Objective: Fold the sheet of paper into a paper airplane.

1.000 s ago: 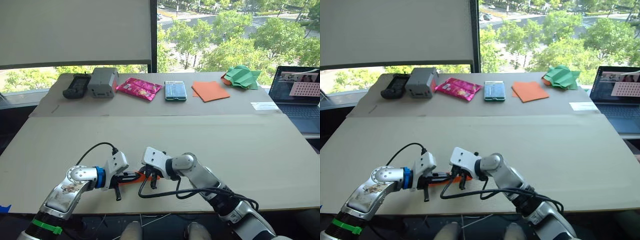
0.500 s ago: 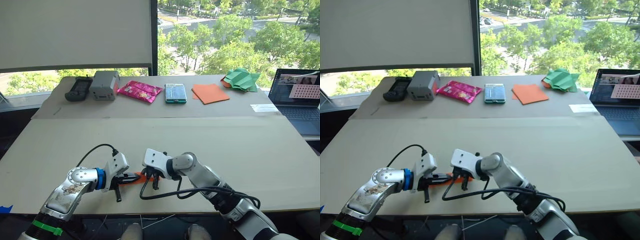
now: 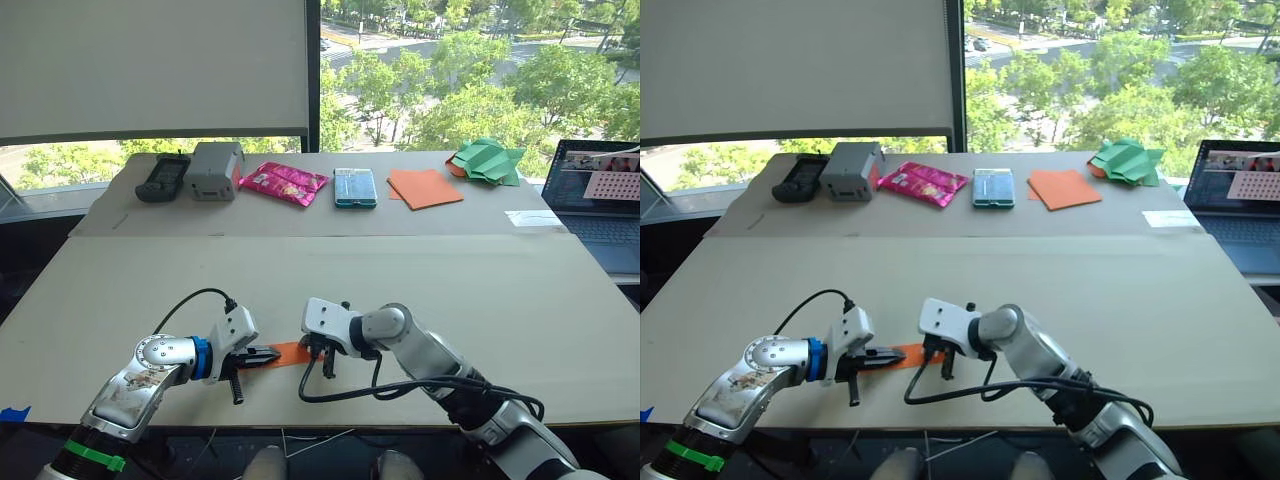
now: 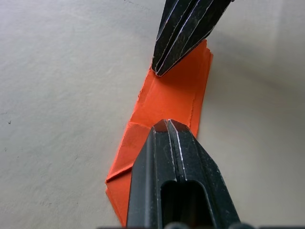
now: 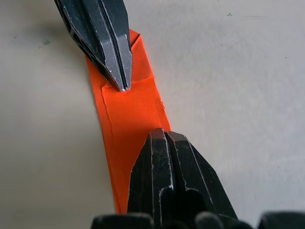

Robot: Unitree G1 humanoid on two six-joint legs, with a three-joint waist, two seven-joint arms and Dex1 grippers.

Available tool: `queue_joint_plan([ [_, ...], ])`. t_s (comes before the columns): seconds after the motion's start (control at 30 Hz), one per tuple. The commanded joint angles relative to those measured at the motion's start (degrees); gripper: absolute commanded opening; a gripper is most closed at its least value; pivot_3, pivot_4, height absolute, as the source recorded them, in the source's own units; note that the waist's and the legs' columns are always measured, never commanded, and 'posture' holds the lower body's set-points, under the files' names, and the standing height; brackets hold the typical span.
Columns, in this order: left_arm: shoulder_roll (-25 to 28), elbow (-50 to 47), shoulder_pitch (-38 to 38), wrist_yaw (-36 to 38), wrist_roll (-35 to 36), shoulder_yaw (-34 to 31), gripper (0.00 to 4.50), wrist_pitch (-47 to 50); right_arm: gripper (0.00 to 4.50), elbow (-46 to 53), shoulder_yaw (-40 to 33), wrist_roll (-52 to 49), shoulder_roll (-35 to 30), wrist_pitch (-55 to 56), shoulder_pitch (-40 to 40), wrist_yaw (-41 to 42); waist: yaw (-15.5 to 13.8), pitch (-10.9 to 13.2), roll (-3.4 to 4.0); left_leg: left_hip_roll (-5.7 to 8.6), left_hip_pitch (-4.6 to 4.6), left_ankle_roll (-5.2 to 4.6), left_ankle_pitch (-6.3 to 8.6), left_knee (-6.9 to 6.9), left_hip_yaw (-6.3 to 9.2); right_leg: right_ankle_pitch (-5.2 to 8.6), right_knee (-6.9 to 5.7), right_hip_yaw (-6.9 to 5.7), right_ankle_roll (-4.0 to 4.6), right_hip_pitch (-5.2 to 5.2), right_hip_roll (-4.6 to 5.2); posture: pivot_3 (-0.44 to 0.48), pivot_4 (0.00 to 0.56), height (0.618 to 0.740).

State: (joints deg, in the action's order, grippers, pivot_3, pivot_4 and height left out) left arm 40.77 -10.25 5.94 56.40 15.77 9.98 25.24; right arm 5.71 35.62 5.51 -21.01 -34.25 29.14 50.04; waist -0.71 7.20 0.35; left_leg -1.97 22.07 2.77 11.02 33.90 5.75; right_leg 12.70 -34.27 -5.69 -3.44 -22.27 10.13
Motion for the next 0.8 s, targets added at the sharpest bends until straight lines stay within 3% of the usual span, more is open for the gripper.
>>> queue_joint_plan([
  [0.03, 0.3, 1.37, -0.24, -0.19, -1.18, 0.47, 0.0, 0.52, 0.05, -4.42, 2.13, 2.29, -4.25, -3.6, -3.51, 1.06, -0.01, -0.06, 0.01, 0.0, 0.0, 0.0, 0.0, 0.0, 0.0, 0.0, 0.02, 0.0, 0.0, 0.01, 0.0, 0.0, 0.15, 0.702],
  [0.47, 0.44, 1.69, -0.22, 0.17, -1.15, 0.6, 0.0, 0.26, 0.05, -0.81, 0.52, 3.0, -9.37, -2.46, -4.64, 0.38, -0.23, -0.2, -0.07, 0.01, 0.07, 0.05, 0.03, 0.01, -0.01, 0.01, 0.18, 0.0, -0.01, 0.03, 0.01, 0.0, 0.15, 0.702],
  [0.8, 0.25, 1.95, 0.05, 0.38, -1.19, 0.76, 0.0, 0.02, 0.05, 10.33, -8.99, -6.81, -7.23, 3.8, -5.14, 2.87, -0.05, 0.12, -0.28, 0.0, 0.22, 0.04, 0.03, 0.02, -0.02, 0.01, 0.2, -0.03, -0.02, -0.07, 0.01, 0.0, 0.15, 0.702],
])
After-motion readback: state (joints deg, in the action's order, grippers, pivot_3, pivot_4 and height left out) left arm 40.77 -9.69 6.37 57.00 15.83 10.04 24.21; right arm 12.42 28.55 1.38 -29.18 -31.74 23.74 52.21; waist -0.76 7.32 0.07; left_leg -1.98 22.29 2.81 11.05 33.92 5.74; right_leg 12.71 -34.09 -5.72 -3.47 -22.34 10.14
